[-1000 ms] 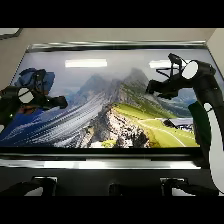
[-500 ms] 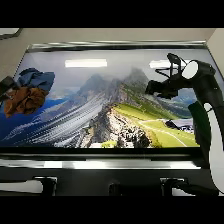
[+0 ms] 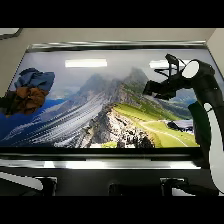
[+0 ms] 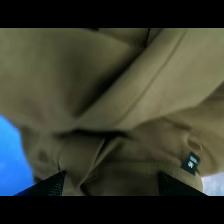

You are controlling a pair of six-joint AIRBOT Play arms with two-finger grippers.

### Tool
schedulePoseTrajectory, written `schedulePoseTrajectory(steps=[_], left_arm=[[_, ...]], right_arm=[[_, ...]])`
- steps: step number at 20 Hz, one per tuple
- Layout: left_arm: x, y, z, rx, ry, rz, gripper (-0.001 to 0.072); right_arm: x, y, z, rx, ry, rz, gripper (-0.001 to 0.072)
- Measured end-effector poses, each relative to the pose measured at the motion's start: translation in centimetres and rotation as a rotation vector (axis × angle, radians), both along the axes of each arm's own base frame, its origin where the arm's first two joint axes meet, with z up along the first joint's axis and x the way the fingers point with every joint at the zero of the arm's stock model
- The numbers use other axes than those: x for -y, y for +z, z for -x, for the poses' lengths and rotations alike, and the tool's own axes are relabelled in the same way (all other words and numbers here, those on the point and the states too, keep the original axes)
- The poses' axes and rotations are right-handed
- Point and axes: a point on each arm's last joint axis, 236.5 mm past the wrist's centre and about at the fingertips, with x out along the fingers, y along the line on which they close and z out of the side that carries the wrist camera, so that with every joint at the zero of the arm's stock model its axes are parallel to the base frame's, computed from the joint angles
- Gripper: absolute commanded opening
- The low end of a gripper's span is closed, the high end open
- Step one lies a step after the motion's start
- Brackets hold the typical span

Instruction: Fold the shirts.

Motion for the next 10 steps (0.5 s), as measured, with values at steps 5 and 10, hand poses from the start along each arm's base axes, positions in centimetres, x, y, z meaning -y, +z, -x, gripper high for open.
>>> schedulePoseTrajectory(steps=[5,10], left_arm=[[1.5,-2.8,-2.1,0.042,-0.01,0.066,0.004],[3.0,3.1,-3.6,0.169,-0.106,0.034,0.0038]], right_arm=[[-1.2,0.3,0.6,-0.024,0.013,-0.055,0.068],[-1.2,0.5,1.3,-0.031,0.036,-0.044,0.068]])
